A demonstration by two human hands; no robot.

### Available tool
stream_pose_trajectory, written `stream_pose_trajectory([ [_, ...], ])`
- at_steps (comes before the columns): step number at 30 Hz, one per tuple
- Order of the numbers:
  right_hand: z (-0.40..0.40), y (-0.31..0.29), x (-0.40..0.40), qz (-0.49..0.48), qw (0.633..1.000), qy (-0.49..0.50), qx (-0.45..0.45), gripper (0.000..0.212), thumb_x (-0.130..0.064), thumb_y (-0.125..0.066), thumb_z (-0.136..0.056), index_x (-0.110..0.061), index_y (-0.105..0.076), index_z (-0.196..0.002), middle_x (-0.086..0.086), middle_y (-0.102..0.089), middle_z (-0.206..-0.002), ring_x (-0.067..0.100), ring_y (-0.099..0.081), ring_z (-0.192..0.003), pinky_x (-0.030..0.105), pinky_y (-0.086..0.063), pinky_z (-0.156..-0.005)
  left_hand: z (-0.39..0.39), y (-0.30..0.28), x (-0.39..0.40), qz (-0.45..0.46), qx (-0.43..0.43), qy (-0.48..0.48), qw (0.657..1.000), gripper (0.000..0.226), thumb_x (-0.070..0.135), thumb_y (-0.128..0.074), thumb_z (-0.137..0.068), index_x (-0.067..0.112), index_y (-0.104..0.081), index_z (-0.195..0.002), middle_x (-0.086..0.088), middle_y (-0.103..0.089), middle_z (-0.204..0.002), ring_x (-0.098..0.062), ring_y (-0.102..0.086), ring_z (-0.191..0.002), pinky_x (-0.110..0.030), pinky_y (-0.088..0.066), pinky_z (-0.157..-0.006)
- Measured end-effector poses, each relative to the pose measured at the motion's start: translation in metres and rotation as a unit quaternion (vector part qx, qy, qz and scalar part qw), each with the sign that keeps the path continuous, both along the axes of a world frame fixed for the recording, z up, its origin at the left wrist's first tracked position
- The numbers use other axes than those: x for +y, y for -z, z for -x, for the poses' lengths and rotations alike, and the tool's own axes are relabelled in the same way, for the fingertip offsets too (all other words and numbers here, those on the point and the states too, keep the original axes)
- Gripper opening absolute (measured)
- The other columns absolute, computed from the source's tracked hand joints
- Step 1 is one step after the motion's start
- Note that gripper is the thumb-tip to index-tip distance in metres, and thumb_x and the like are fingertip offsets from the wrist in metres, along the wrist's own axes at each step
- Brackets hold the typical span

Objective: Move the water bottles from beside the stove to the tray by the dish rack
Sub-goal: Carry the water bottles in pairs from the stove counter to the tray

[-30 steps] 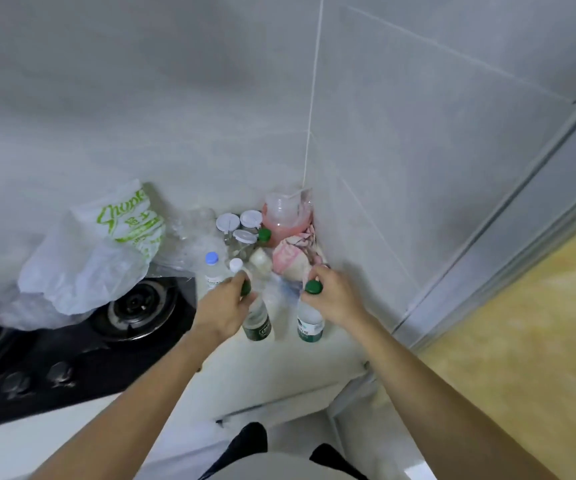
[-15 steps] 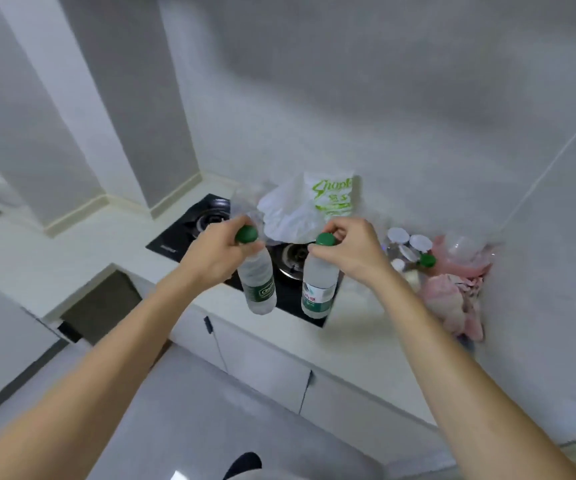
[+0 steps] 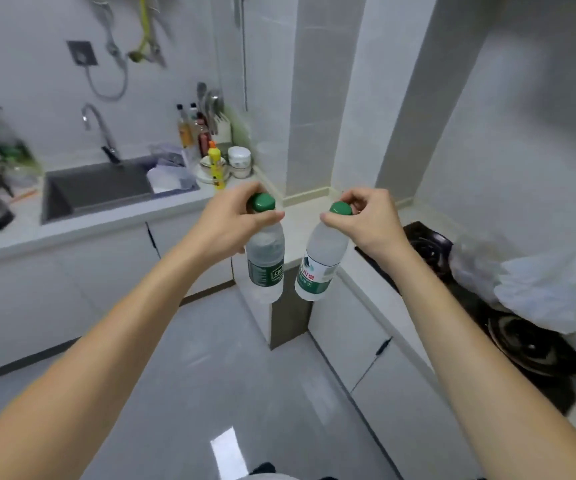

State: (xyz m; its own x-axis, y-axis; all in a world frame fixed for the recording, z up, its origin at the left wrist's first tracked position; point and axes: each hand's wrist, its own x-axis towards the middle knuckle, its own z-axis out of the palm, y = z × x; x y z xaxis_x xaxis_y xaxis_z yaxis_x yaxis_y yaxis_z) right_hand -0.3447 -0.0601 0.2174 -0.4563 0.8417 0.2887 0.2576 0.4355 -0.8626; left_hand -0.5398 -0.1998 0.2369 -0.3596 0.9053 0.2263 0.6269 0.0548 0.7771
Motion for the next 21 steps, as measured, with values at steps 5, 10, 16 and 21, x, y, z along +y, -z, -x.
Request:
stream_pose_trajectory([
  [5, 0.162, -0.013, -0.025, 0.002, 0.996, -0.092, 0.019, 0.03, -0.013, -0.088, -0.072, -0.019, -0.059, -0.063, -0.005, -0.043, -0.057, 0.008, -0.034, -0.056, 0.025, -0.029, -0.053, 0.132, -0.008, -0.061, -0.017, 0.013, -0.124, 0.992, 0.028, 0.039, -0.078, -0.091, 0.016, -0.061, -0.086, -0.002, -0.059, -0.073, -0.014, -0.054, -0.057, -0.034, -0.052, -0.041],
  [10, 0.317, -0.016, -0.046, -0.014, 0.978, -0.205, 0.022, 0.025, -0.014, -0.086, -0.071, -0.008, -0.062, -0.067, -0.004, -0.044, -0.06, 0.01, -0.036, -0.06, 0.027, -0.029, -0.056, 0.246, -0.009, -0.11, -0.033, 0.008, -0.238, 0.971, 0.024, 0.036, -0.079, -0.089, 0.018, -0.063, -0.087, 0.0, -0.057, -0.071, -0.015, -0.054, -0.058, -0.035, -0.052, -0.04],
  [16, 0.495, 0.003, -0.068, -0.014, 0.942, -0.334, 0.02, 0.028, -0.023, -0.087, -0.069, -0.013, -0.061, -0.063, -0.007, -0.043, -0.053, 0.009, -0.034, -0.054, 0.021, -0.029, -0.05, 0.368, 0.007, -0.151, -0.021, -0.018, -0.365, 0.93, 0.027, 0.034, -0.079, -0.09, 0.013, -0.062, -0.088, 0.007, -0.047, -0.056, -0.011, -0.048, -0.045, -0.041, -0.054, -0.041],
  [21, 0.626, 0.005, -0.096, -0.012, 0.9, -0.435, -0.014, 0.036, -0.024, -0.087, -0.068, -0.014, -0.052, -0.065, -0.007, -0.039, -0.056, 0.007, -0.028, -0.051, 0.018, -0.024, -0.047, 0.453, 0.014, -0.187, -0.041, -0.051, -0.485, 0.872, 0.025, 0.028, -0.079, -0.091, 0.011, -0.061, -0.089, 0.004, -0.048, -0.056, -0.019, -0.048, -0.043, -0.038, -0.052, -0.042],
])
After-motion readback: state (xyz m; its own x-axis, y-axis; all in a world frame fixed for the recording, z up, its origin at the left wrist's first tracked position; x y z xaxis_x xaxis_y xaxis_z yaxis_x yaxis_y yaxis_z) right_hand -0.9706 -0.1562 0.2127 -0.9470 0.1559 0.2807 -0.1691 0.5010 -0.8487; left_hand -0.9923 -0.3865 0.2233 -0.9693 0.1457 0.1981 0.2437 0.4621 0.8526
